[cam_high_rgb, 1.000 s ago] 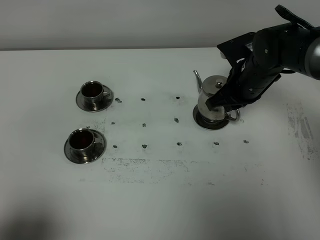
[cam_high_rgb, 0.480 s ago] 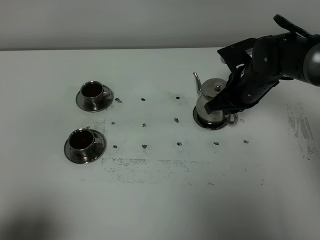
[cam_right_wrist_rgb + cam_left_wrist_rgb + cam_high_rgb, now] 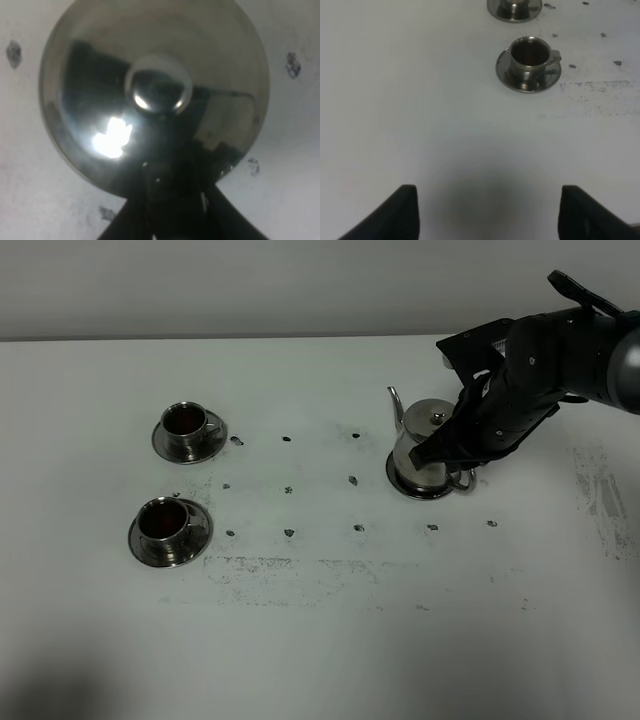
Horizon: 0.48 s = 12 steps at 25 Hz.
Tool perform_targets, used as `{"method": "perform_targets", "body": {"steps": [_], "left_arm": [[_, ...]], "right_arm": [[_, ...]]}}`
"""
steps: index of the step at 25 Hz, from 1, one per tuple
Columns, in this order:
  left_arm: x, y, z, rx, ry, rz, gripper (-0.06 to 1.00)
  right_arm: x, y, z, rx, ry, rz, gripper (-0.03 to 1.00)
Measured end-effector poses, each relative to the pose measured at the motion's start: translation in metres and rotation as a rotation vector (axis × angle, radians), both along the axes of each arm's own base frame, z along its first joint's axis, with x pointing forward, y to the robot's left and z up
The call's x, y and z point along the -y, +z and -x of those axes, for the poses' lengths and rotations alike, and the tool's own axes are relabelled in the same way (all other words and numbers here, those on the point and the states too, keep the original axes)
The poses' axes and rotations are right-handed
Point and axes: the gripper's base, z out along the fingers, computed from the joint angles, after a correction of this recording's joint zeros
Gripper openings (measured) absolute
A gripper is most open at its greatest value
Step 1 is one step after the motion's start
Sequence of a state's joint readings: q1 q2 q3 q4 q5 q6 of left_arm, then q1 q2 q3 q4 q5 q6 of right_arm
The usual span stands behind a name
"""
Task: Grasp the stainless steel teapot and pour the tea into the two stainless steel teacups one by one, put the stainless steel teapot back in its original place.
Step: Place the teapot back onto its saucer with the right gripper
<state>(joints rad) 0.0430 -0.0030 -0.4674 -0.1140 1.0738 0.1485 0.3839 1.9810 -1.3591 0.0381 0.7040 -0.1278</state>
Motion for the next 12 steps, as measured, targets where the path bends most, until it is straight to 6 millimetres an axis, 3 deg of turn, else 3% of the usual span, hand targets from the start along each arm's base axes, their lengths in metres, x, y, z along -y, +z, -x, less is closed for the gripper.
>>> {"method": "perform_targets", "body": {"steps": [12], "left_arm": [[0.0, 0.0, 0.0, 0.0, 0.0, 0.0, 0.58]], "right_arm": [[-0.0001, -0.0014, -0.0005, 0.015, -0.002, -0.006, 0.2]]}}
